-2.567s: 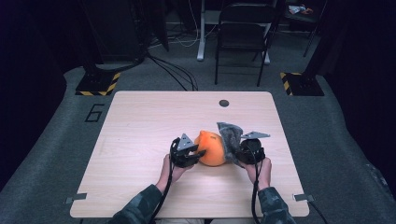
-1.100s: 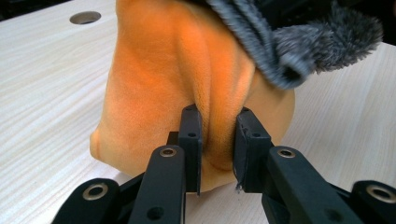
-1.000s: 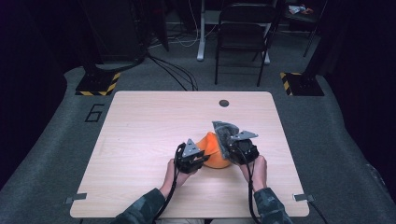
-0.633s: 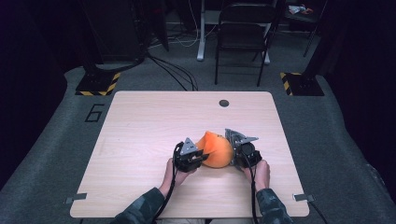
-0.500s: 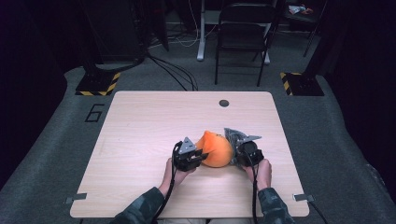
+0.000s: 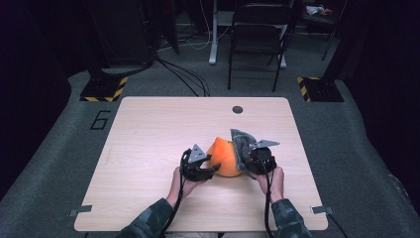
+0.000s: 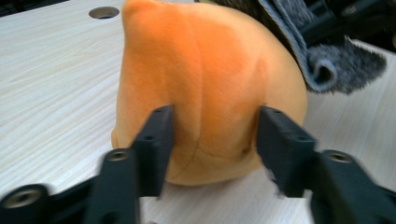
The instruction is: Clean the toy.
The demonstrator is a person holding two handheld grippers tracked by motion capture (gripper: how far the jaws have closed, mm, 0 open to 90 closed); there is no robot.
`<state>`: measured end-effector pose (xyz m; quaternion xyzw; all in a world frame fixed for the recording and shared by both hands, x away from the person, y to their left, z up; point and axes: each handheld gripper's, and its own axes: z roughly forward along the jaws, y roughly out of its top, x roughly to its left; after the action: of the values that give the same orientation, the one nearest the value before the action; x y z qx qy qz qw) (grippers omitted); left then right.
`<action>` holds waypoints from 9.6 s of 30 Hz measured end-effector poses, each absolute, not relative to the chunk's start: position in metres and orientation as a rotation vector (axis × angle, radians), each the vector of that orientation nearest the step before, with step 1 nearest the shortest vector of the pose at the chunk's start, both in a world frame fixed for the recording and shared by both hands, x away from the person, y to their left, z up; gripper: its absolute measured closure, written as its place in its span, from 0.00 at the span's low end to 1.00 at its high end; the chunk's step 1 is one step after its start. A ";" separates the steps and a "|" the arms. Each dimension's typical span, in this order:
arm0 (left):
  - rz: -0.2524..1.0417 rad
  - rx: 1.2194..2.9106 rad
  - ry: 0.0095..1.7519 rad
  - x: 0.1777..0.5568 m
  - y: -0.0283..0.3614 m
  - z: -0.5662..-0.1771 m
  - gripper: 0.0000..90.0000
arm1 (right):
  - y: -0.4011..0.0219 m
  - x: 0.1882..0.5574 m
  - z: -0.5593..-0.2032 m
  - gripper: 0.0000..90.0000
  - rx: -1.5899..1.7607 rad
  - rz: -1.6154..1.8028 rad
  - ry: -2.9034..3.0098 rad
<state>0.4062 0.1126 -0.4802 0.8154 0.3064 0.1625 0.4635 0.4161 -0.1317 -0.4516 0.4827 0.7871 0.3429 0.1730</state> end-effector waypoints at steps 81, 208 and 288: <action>0.368 1.975 0.785 0.416 0.116 -0.491 0.70 | -0.146 0.421 -0.458 0.81 1.385 1.015 2.259; 0.390 2.015 0.756 0.406 0.104 -0.481 0.86 | -0.100 0.405 -0.433 0.80 1.172 0.966 2.256; 0.369 1.989 0.776 0.410 0.109 -0.487 0.83 | -0.147 0.420 -0.442 0.80 1.377 0.956 2.152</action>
<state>0.4104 0.1090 -0.4873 0.8112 0.3166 0.1503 0.4682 0.4205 -0.1475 -0.4421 0.4940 0.7720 0.3431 0.2056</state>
